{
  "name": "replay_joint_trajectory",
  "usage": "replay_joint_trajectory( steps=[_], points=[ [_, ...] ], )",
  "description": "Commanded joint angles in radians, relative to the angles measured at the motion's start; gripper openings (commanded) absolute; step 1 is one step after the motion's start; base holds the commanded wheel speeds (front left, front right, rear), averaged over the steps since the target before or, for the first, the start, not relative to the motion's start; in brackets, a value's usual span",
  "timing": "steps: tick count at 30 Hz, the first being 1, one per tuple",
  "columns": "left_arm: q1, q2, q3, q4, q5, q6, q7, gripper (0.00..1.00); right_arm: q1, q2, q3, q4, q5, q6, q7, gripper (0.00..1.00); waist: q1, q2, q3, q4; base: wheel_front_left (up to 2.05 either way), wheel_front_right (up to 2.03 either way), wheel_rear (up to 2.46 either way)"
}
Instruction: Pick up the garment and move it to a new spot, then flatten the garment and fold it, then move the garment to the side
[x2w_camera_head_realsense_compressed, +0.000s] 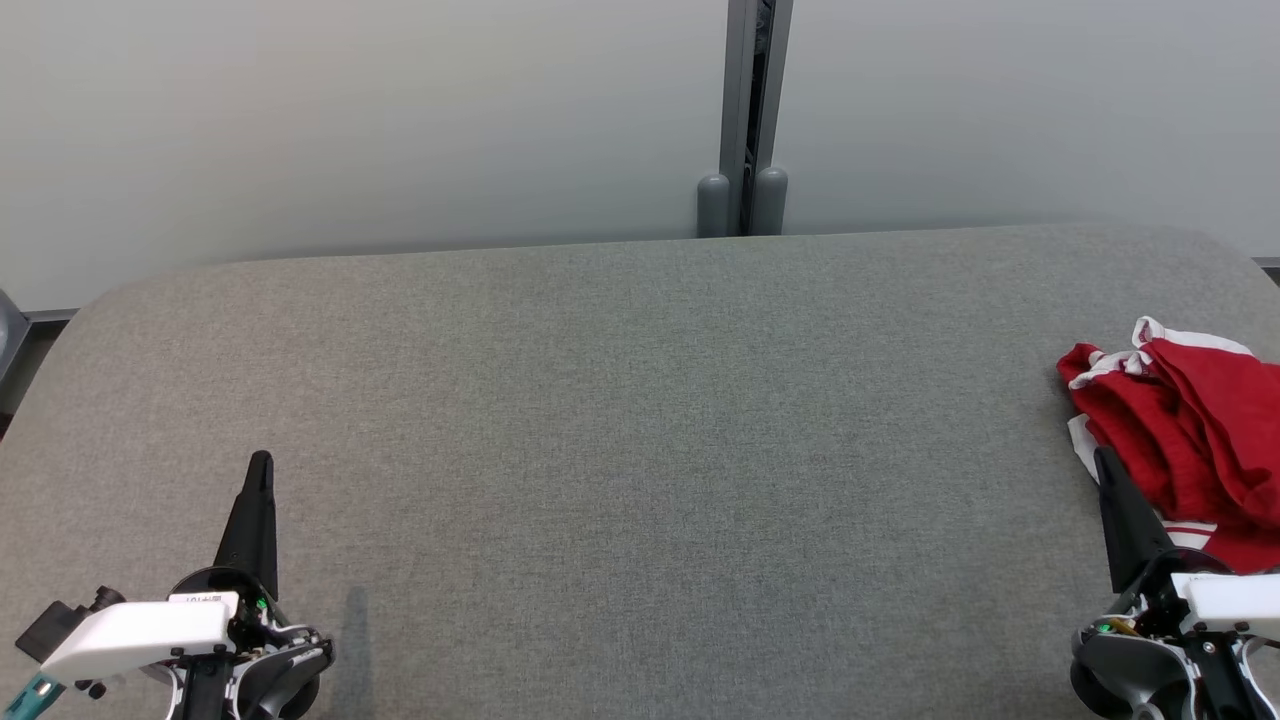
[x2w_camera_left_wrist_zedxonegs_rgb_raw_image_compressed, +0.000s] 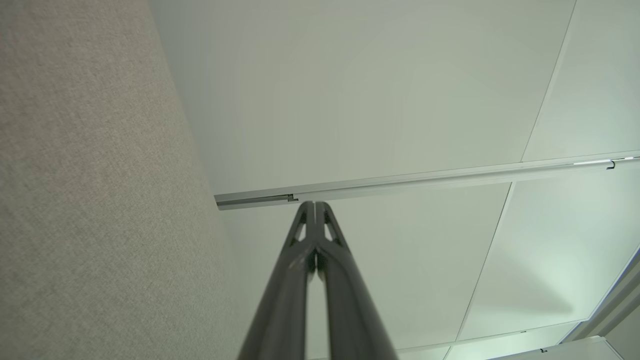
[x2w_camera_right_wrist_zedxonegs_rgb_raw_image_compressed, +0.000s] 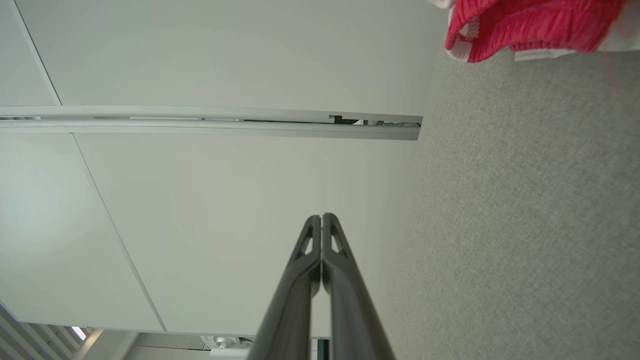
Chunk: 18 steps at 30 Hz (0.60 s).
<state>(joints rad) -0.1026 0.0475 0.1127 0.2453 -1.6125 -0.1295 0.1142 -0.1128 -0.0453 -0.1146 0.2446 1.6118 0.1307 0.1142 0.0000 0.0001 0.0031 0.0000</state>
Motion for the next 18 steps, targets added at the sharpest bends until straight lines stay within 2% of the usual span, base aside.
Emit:
replay_joint_trajectory(
  steps=[1, 18],
  points=[
    [-0.012, 0.005, 0.004, -0.002, -0.001, -0.004, 0.003, 0.0, 0.009, -0.009, -0.001, -0.003, 0.002, 0.0, 0.003, 0.0, 0.0, -0.0001, 0.0, 0.0, 0.0, 0.0, 0.0],
    [-0.012, 0.005, 0.004, -0.002, -0.001, -0.004, 0.003, 0.0, 0.009, -0.009, -0.001, -0.003, 0.002, 0.0, 0.003, 0.0, 0.0, -0.0001, 0.0, 0.0, 0.0, 0.0, 0.0]
  ],
)
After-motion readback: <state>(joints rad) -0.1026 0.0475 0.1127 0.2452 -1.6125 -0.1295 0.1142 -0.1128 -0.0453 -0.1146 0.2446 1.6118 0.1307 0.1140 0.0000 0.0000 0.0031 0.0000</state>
